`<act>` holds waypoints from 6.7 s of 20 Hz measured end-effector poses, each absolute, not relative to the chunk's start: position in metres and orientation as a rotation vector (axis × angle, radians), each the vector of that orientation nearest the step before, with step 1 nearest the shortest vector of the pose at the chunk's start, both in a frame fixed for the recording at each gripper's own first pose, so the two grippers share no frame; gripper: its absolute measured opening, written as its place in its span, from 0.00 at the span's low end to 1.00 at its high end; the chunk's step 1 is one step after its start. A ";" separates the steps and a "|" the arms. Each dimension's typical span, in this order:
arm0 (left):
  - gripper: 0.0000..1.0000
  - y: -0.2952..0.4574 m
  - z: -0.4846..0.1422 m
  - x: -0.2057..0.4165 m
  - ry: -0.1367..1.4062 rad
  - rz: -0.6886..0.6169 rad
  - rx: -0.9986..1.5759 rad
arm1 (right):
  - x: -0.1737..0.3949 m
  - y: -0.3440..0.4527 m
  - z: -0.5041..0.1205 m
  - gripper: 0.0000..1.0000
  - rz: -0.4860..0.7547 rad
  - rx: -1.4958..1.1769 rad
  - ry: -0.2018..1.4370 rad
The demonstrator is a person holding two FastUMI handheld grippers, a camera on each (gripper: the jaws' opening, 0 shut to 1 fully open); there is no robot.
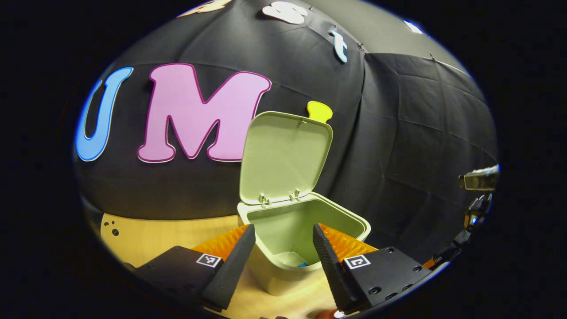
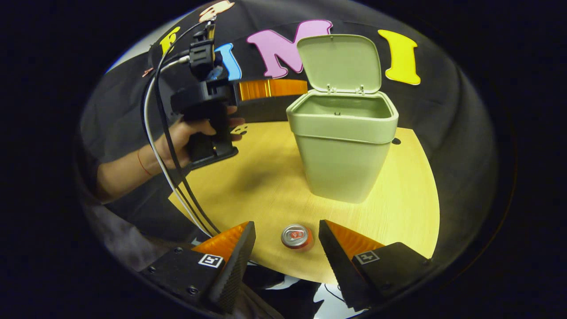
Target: Press the lid of the desktop garbage bin to open it, pick up the crumpled paper on the desktop and throw it into the bin, then pick up the pop can on the desktop and drop it into the bin, and finally close the garbage bin lid.
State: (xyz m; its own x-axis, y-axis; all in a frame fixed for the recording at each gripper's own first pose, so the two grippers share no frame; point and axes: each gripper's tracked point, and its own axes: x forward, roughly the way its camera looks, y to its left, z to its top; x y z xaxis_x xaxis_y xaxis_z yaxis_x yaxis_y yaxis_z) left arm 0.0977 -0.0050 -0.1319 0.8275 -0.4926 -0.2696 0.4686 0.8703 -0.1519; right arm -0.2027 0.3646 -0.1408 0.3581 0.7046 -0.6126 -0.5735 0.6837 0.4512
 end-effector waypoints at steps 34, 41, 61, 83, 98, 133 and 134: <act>0.87 0.123 -0.151 0.026 0.369 -0.315 -0.159 | -0.221 0.406 -0.280 0.99 0.856 -0.087 1.083; 0.86 0.130 -0.156 0.029 0.379 -0.301 -0.159 | -0.224 0.411 -0.280 0.86 0.911 -0.085 1.119; 0.86 0.139 -0.167 0.031 0.391 -0.286 -0.193 | -0.170 0.401 -0.151 0.85 0.828 0.137 0.929; 0.86 0.150 -0.157 0.021 0.355 -0.260 -0.227 | -0.022 0.376 0.018 0.84 0.764 0.405 0.614; 0.86 0.168 -0.157 0.015 0.361 -0.219 -0.200 | 0.049 0.405 -0.056 0.84 0.698 0.349 0.667; 0.86 0.166 -0.154 0.003 0.362 -0.218 -0.193 | 0.025 0.381 -0.021 0.98 0.649 0.351 0.590; 0.86 0.165 -0.154 0.002 0.363 -0.221 -0.194 | 0.026 0.378 -0.013 0.98 0.644 0.344 0.573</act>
State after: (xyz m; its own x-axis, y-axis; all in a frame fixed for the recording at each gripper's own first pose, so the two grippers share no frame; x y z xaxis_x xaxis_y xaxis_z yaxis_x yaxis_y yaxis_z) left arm 0.0022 0.1654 -0.1544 0.9113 -0.2477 -0.3288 0.1787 0.9575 -0.2262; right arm 0.0264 0.3783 -0.0127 0.6546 0.6471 -0.3908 -0.4637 0.7520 0.4685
